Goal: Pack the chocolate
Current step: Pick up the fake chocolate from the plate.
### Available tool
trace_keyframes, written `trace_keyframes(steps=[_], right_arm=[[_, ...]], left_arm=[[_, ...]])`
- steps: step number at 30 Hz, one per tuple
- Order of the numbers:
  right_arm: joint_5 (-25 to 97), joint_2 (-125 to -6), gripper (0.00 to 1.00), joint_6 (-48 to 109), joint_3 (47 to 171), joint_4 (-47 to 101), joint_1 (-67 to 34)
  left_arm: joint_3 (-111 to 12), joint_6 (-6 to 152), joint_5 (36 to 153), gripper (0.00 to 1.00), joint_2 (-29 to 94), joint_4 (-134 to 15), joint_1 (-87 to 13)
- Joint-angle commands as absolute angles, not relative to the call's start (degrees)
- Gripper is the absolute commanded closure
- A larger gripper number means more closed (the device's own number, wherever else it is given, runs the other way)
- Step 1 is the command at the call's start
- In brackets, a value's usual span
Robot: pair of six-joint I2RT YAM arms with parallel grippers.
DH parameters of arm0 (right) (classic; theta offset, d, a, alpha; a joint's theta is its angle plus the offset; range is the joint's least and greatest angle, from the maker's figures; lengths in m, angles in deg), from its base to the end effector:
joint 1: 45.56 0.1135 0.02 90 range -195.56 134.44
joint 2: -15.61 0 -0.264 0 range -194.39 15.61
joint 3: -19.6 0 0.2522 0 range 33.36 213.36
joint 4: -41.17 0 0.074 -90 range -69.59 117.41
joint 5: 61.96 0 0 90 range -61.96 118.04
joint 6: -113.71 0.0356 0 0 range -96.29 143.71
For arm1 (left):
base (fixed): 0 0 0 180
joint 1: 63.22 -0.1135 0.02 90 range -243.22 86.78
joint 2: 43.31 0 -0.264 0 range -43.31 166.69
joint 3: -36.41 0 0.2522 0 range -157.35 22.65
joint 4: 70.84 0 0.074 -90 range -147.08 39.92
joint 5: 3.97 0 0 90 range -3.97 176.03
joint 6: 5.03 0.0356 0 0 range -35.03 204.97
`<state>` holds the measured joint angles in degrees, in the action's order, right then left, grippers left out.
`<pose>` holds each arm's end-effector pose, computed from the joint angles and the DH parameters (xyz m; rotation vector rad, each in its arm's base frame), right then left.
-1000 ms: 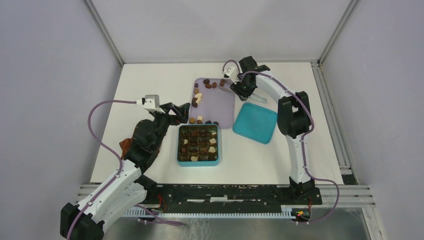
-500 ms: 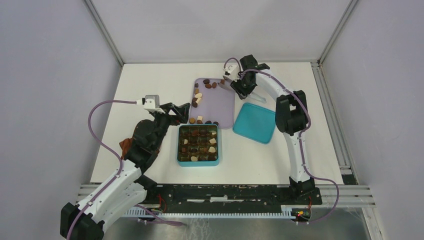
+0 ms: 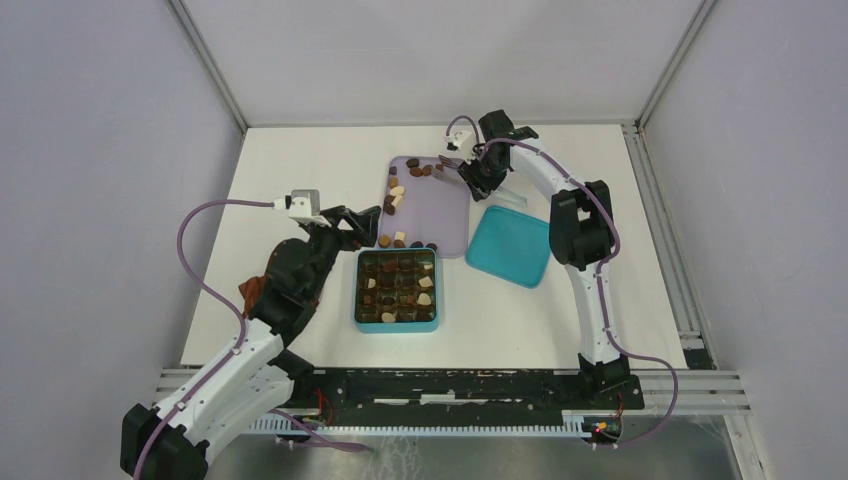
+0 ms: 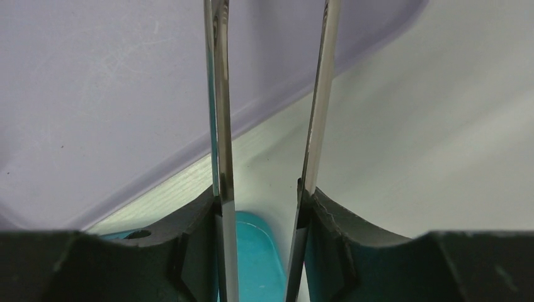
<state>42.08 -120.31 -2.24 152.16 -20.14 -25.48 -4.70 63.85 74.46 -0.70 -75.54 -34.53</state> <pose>0.4740 0.1825 0.1843 -1.1133 2.4316 0.2980 0.1671 -0.0833 0.2917 -0.0626 1.5393 -0.5414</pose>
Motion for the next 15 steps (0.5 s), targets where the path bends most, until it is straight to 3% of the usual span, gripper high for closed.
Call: trace_keyframes(steps=[1,10,15], right_arm=[[44.7,-119.8,0.53,-2.3,155.0,-20.0,-25.3],[41.6,-117.4,0.72,-3.7,152.2,-20.6,-25.3],[41.6,-114.9,0.72,-5.2,148.7,-21.2,-26.0]], left_arm=[[-5.3,66.5,74.8,0.06,-0.7,-78.1,-34.5],[-5.0,66.6,75.0,0.06,-1.0,-78.1,-34.5],[-4.8,66.6,75.0,0.06,-1.3,-78.3,-34.6]])
